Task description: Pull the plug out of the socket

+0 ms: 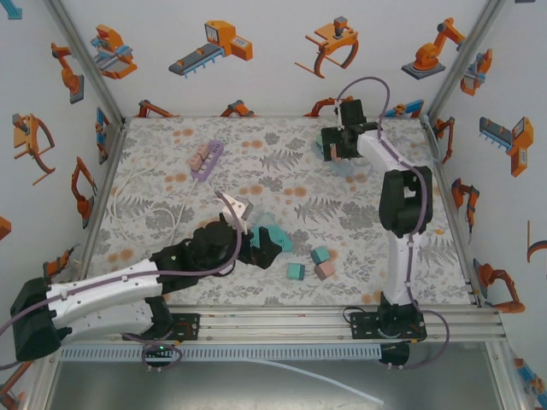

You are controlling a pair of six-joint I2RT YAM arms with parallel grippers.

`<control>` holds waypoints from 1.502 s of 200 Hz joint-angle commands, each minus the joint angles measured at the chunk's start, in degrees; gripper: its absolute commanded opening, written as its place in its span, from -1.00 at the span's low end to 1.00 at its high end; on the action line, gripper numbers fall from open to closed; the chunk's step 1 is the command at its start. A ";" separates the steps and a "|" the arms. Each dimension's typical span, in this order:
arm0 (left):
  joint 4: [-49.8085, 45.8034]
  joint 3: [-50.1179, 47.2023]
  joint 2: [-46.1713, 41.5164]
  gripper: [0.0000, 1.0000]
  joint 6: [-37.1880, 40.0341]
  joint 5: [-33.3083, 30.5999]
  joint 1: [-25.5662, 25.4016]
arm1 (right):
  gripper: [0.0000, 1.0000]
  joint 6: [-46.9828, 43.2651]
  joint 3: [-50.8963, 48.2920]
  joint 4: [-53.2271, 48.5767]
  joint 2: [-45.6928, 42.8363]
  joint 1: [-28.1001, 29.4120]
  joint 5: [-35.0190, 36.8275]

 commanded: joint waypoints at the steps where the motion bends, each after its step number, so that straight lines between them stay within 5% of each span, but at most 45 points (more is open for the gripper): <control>1: -4.14 -1.69 -3.34 0.94 -1.53 2.38 1.83 | 0.93 -2.91 6.20 -6.09 4.26 -0.30 -1.82; 63: -5.71 -3.29 -6.34 0.94 -2.41 3.59 4.83 | 0.43 -5.16 16.23 -16.09 12.83 -0.52 -7.85; 92: -5.59 -2.59 -5.21 0.94 -2.32 4.39 5.82 | 0.05 -5.88 15.38 -16.15 11.95 -0.48 -9.86; 130: -5.67 -1.78 -4.19 0.94 -2.32 5.24 6.09 | -0.15 -7.54 8.86 -11.57 7.22 -0.17 -14.29; 194: -7.01 -3.23 -5.94 0.94 -4.96 4.41 6.18 | -0.28 -17.02 -6.11 -6.07 -2.97 4.41 -19.55; 300: -7.19 -3.12 -6.34 0.94 -4.67 5.10 6.19 | -0.31 -41.57 -20.54 -10.60 -13.29 12.65 -24.63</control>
